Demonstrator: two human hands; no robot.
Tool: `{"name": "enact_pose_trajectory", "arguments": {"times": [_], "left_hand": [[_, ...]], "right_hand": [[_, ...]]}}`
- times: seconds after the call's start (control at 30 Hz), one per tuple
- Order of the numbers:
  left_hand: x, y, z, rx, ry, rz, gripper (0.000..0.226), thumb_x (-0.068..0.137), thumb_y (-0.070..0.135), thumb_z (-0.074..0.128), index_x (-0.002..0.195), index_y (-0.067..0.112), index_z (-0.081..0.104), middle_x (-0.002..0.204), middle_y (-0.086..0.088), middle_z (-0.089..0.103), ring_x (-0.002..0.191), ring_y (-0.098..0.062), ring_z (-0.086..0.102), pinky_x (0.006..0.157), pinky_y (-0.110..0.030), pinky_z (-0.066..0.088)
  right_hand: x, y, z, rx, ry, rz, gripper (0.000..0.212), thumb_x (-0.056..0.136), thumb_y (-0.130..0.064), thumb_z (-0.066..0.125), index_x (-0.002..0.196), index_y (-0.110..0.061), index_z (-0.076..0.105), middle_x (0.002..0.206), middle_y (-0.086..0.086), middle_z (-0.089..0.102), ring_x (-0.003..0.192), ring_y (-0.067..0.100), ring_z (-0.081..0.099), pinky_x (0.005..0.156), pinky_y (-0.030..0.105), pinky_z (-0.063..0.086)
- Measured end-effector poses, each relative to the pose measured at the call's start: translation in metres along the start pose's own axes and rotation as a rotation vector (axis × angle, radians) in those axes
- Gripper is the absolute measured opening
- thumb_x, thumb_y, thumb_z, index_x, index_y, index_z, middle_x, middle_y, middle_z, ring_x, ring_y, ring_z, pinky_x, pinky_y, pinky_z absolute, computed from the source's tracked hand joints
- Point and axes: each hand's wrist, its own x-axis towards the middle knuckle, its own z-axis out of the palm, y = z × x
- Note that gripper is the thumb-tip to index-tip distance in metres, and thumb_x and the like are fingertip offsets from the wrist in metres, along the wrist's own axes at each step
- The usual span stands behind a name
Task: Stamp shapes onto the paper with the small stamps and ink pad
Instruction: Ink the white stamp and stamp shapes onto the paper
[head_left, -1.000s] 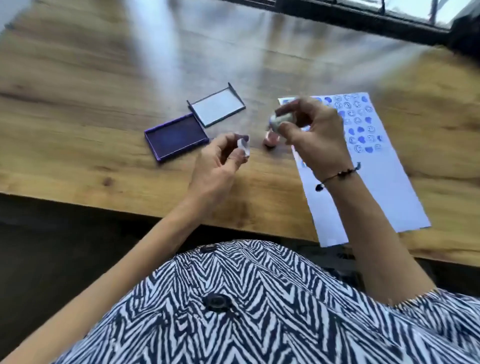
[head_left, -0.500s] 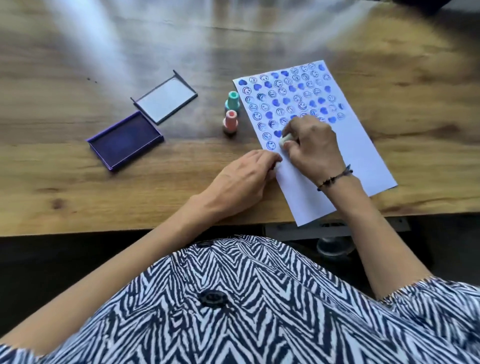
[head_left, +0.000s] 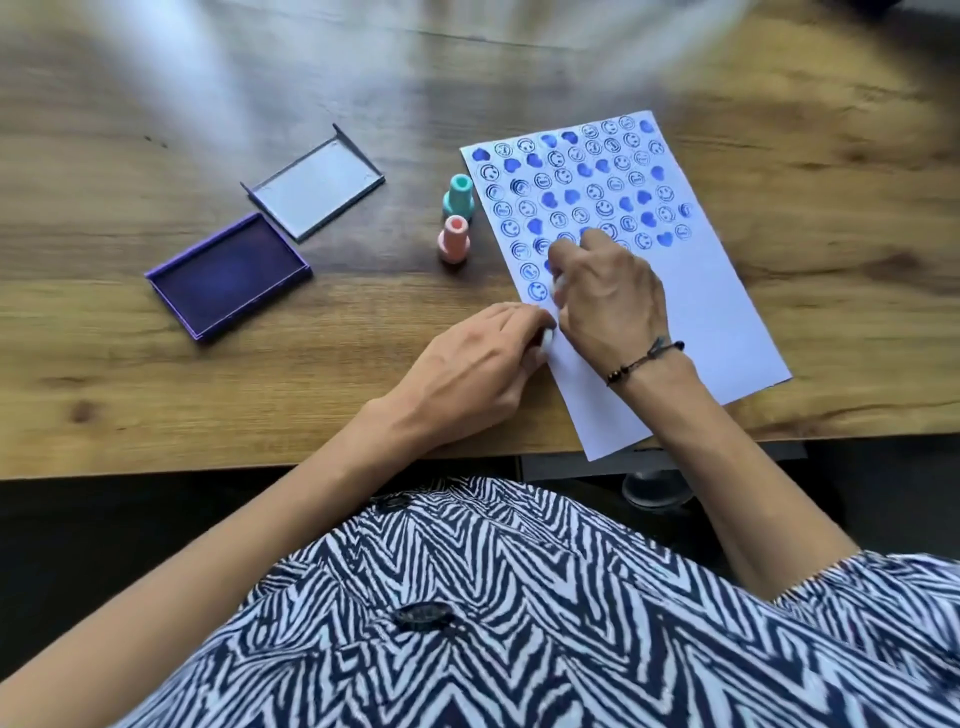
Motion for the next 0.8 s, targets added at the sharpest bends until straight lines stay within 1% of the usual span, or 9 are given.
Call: {"name": "enact_pose_trajectory", "arguments": {"times": [0.1, 0.2, 0.37, 0.43, 0.5, 0.53, 0.6, 0.7, 0.8], "left_hand": [[0.001, 0.0, 0.0, 0.014, -0.003, -0.009, 0.028, 0.091, 0.02, 0.038, 0.11, 0.002, 0.051, 0.109, -0.015, 0.064, 0.107, -0.026, 0.055, 0.09, -0.028, 0.036], [0.001, 0.001, 0.0, 0.023, 0.005, -0.006, 0.028, 0.092, 0.02, 0.038, 0.109, 0.002, 0.051, 0.107, -0.016, 0.064, 0.105, -0.027, 0.056, 0.088, -0.028, 0.036], [0.002, 0.001, -0.001, 0.029, 0.017, -0.015, 0.028, 0.091, 0.02, 0.04, 0.112, 0.003, 0.05, 0.109, -0.017, 0.063, 0.104, -0.029, 0.056, 0.087, -0.029, 0.036], [0.002, 0.001, 0.0, 0.028, 0.023, -0.015, 0.028, 0.091, 0.02, 0.041, 0.114, 0.004, 0.049, 0.109, -0.017, 0.062, 0.103, -0.029, 0.056, 0.086, -0.031, 0.037], [0.002, 0.002, 0.0, 0.018, 0.03, -0.021, 0.029, 0.092, 0.02, 0.042, 0.115, 0.004, 0.048, 0.109, -0.017, 0.062, 0.101, -0.03, 0.056, 0.085, -0.032, 0.036], [0.002, 0.002, 0.0, 0.005, 0.037, -0.03, 0.028, 0.092, 0.02, 0.042, 0.115, 0.005, 0.048, 0.108, -0.017, 0.062, 0.101, -0.03, 0.056, 0.084, -0.032, 0.037], [0.003, 0.001, 0.0, -0.024, 0.047, -0.054, 0.028, 0.091, 0.019, 0.043, 0.116, 0.007, 0.048, 0.106, -0.016, 0.063, 0.098, -0.031, 0.056, 0.081, -0.031, 0.036], [0.004, 0.001, 0.0, -0.145, 0.071, -0.11, 0.027, 0.09, 0.015, 0.048, 0.115, 0.006, 0.05, 0.105, -0.015, 0.065, 0.097, -0.03, 0.059, 0.08, -0.03, 0.037], [0.004, 0.002, -0.004, -0.385, 0.173, -0.243, 0.024, 0.089, 0.013, 0.05, 0.113, 0.008, 0.054, 0.108, -0.01, 0.068, 0.099, -0.023, 0.061, 0.088, -0.03, 0.044]], "right_hand": [[-0.001, -0.002, 0.0, -0.013, 0.003, -0.001, 0.02, 0.085, -0.003, 0.042, 0.099, -0.007, 0.055, 0.1, 0.021, 0.055, 0.082, 0.042, 0.059, 0.059, 0.034, 0.033], [-0.001, -0.002, 0.0, -0.009, 0.009, 0.011, 0.019, 0.085, -0.002, 0.042, 0.098, -0.007, 0.055, 0.099, 0.02, 0.055, 0.08, 0.042, 0.059, 0.058, 0.034, 0.032], [0.0, 0.006, 0.0, 0.05, -0.007, -0.024, 0.018, 0.083, -0.008, 0.048, 0.1, -0.009, 0.055, 0.1, 0.018, 0.06, 0.084, 0.04, 0.06, 0.062, 0.036, 0.039], [0.003, 0.018, -0.002, 0.259, -0.006, 0.066, 0.015, 0.078, -0.009, 0.056, 0.093, -0.01, 0.06, 0.091, 0.013, 0.066, 0.088, 0.037, 0.062, 0.07, 0.038, 0.047], [0.003, 0.031, -0.008, 0.62, 0.001, 0.26, 0.009, 0.074, -0.006, 0.063, 0.082, -0.01, 0.063, 0.067, 0.002, 0.064, 0.075, 0.028, 0.066, 0.076, 0.041, 0.054], [0.001, 0.037, -0.01, 0.784, 0.02, 0.363, 0.009, 0.073, -0.005, 0.065, 0.076, -0.013, 0.062, 0.06, -0.002, 0.059, 0.066, 0.023, 0.065, 0.075, 0.042, 0.057], [-0.007, 0.045, -0.013, 0.997, 0.028, 0.491, 0.019, 0.073, -0.005, 0.068, 0.067, -0.02, 0.059, 0.062, 0.0, 0.056, 0.059, 0.015, 0.061, 0.067, 0.038, 0.06], [-0.018, 0.042, -0.016, 1.202, -0.043, 0.512, 0.019, 0.077, -0.006, 0.069, 0.068, -0.019, 0.059, 0.068, 0.004, 0.055, 0.053, 0.007, 0.059, 0.06, 0.026, 0.06], [-0.029, 0.029, -0.021, 1.333, -0.066, 0.456, 0.017, 0.078, -0.003, 0.068, 0.072, -0.016, 0.06, 0.066, 0.002, 0.057, 0.049, 0.005, 0.06, 0.061, 0.026, 0.061]]}}
